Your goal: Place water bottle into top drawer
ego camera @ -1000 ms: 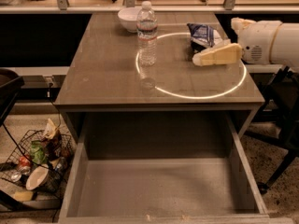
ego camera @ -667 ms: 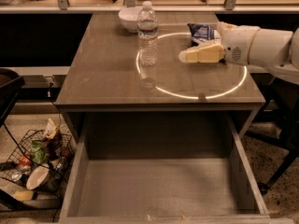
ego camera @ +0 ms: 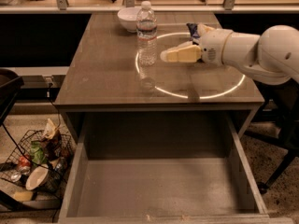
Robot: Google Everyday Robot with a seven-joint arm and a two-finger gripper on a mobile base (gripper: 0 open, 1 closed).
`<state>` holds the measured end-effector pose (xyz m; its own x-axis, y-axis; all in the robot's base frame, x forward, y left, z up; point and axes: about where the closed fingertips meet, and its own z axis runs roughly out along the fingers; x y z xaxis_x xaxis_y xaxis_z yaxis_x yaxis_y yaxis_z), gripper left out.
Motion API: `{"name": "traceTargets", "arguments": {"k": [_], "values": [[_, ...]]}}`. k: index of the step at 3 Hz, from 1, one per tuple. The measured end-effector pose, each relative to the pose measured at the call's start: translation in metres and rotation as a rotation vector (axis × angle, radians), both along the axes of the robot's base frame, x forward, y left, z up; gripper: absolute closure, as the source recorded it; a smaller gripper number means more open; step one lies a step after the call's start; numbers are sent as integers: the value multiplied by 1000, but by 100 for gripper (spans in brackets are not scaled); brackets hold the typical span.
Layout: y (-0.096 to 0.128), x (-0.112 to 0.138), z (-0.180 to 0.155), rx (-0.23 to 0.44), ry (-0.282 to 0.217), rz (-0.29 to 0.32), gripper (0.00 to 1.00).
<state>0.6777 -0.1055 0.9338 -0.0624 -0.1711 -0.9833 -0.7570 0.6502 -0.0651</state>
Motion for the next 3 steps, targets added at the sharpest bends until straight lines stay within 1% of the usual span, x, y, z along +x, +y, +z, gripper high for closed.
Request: {"name": "traceTargets", "arguments": {"k": [1,2,3], "values": [[23,13,-4,16,-9,32,0],[44,26,-5,54,-18,66,0],[65,39,3,103,-41,105,0]]}}
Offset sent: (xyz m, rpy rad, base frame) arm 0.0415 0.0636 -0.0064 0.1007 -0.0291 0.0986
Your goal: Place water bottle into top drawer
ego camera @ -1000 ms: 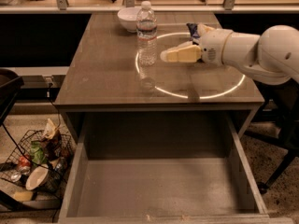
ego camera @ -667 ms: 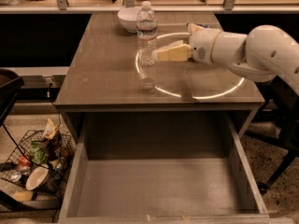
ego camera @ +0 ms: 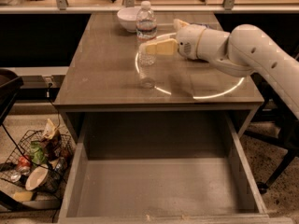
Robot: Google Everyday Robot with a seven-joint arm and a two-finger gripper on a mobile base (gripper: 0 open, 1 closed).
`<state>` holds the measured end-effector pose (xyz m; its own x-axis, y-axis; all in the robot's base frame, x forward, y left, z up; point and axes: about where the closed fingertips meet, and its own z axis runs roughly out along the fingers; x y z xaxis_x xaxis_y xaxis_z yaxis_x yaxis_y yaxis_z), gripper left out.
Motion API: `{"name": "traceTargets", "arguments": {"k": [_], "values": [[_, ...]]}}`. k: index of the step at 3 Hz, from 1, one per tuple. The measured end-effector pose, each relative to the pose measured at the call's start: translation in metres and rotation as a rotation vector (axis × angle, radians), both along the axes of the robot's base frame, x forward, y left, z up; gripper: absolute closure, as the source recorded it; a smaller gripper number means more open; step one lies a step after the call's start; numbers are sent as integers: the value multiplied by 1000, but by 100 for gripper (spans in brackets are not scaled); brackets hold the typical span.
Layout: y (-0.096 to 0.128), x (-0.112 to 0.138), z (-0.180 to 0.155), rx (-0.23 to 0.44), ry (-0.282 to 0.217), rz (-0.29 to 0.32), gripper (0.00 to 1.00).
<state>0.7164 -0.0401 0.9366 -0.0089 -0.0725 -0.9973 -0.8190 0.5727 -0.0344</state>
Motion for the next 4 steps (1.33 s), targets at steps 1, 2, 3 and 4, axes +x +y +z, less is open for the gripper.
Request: {"name": "traceTargets", "arguments": {"k": [1,2,3,4], "values": [[8,5,5,29,-10,18,0],[15,8,6,41,-5,37,0],[21,11,3,41,11,54,21],[25,12,1,38,14,63,45]]}}
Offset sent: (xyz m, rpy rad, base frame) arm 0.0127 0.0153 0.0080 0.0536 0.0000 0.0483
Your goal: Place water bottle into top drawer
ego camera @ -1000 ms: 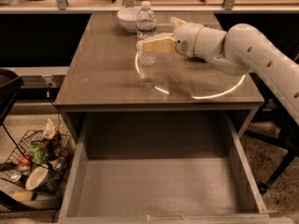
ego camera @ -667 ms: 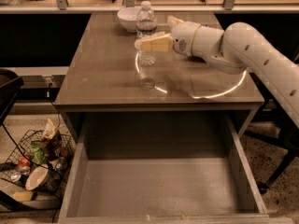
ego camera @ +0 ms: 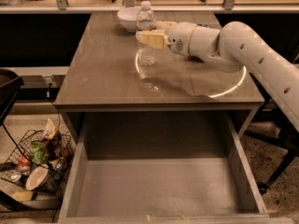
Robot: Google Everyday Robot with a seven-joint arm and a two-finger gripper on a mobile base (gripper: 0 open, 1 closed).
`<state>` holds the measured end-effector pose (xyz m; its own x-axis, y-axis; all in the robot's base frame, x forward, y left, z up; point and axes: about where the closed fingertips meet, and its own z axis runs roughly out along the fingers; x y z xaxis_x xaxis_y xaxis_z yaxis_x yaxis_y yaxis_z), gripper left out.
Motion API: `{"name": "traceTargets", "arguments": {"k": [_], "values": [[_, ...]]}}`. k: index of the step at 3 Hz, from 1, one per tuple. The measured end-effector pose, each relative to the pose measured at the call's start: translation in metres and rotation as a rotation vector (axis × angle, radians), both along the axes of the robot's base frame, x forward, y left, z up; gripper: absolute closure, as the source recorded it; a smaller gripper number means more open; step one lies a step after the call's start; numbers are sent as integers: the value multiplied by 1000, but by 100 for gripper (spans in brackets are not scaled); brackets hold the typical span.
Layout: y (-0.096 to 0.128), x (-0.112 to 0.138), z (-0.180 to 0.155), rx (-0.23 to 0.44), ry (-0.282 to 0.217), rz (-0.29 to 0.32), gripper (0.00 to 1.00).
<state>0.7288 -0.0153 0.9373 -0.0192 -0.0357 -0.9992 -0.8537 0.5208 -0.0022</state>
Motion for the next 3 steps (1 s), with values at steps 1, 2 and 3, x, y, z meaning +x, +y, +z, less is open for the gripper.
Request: {"name": "traceTargets", "arguments": {"k": [1,2,3], "values": [[4,-1,0,1,0,6,76],[8,-1,0,1,0,12,100],[9,-1,1,1,0,13,100]]}}
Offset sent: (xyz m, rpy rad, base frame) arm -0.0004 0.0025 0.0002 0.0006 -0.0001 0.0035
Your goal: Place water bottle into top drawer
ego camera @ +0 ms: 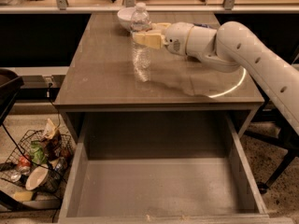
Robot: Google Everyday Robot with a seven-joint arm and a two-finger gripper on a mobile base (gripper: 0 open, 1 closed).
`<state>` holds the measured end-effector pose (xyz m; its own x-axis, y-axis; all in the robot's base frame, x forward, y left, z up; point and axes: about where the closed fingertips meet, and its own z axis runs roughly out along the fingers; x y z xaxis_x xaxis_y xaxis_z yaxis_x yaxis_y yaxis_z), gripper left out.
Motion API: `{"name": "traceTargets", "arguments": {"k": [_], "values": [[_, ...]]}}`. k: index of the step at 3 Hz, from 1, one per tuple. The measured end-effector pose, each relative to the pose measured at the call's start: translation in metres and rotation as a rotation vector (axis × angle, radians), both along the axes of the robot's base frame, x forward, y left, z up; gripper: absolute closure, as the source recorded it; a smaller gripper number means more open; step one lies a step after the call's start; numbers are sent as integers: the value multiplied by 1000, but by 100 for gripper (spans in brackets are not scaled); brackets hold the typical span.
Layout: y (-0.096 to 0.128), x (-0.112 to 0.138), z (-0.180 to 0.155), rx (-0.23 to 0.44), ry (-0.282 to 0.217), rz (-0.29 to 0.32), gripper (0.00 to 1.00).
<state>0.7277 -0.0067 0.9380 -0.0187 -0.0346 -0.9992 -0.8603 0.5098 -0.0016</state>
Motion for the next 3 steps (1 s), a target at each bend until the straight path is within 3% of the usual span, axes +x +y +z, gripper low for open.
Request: {"name": "traceTargets", "arguments": {"k": [1,2,3], "values": [[8,-5,18,-7,-22,54,100],[16,-51,54,-39,-42,171,100],[7,-94,70,-58,-43,234,100]]}}
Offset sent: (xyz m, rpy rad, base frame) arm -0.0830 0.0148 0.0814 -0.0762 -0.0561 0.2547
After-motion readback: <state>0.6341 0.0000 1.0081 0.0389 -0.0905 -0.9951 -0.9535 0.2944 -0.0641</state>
